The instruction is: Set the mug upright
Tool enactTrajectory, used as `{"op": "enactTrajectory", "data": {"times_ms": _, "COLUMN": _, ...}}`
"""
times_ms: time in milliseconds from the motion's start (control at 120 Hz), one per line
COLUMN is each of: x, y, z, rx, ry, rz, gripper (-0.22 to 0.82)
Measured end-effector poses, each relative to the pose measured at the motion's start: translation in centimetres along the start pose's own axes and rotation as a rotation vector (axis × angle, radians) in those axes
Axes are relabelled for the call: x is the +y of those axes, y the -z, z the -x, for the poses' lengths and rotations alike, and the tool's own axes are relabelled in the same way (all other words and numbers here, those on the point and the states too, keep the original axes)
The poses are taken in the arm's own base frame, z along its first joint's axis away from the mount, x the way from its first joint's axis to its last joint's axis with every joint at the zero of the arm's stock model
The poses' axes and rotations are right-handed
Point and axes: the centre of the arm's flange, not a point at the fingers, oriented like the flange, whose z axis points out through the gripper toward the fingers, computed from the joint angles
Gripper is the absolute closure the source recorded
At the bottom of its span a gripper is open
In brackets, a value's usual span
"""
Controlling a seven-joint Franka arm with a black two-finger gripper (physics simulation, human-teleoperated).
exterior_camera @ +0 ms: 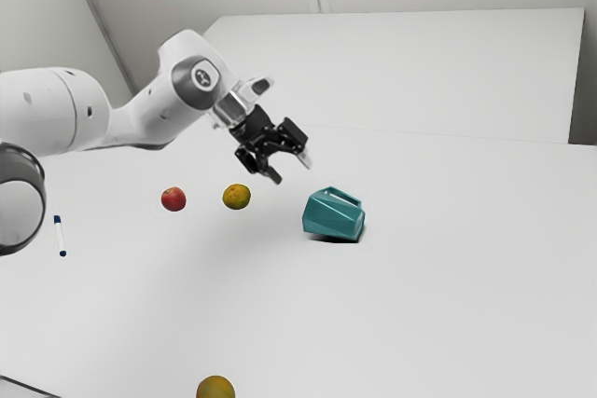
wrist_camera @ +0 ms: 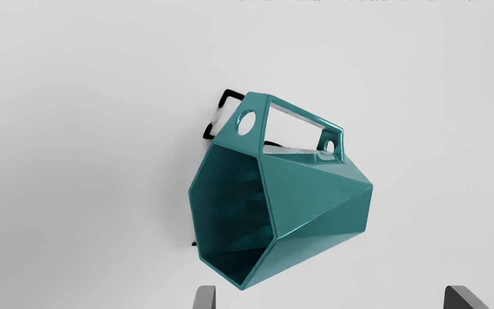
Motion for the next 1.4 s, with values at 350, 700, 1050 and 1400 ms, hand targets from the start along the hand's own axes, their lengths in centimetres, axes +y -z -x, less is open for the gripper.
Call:
{"op": "enactTrajectory", "data": {"times_ms": 350, "x": -3.9, "y": -5.0, "z": 0.8, "rx": 0.003, "ry": 0.020, "rz": 0.122, "gripper": 0.03}}
{"op": "enactTrajectory", "data": {"times_ms": 700, "x": -5.5, "y": -7.1, "z": 0.5, "rx": 0.061, "ry": -0.008, "rz": 0.260, "gripper": 0.03}}
{"op": "enactTrajectory", "data": {"times_ms": 1050, "x": -5.1, "y": -8.9, "z": 0.8, "rx": 0.101, "ry": -0.059, "rz": 0.371, "gripper": 0.03}}
{"op": "enactTrajectory", "data": {"times_ms": 1400, "x": -4.9, "y": -10.7, "z": 1.7, "rx": 0.142, "ry": -0.095, "rz": 0.464, "gripper": 0.33}}
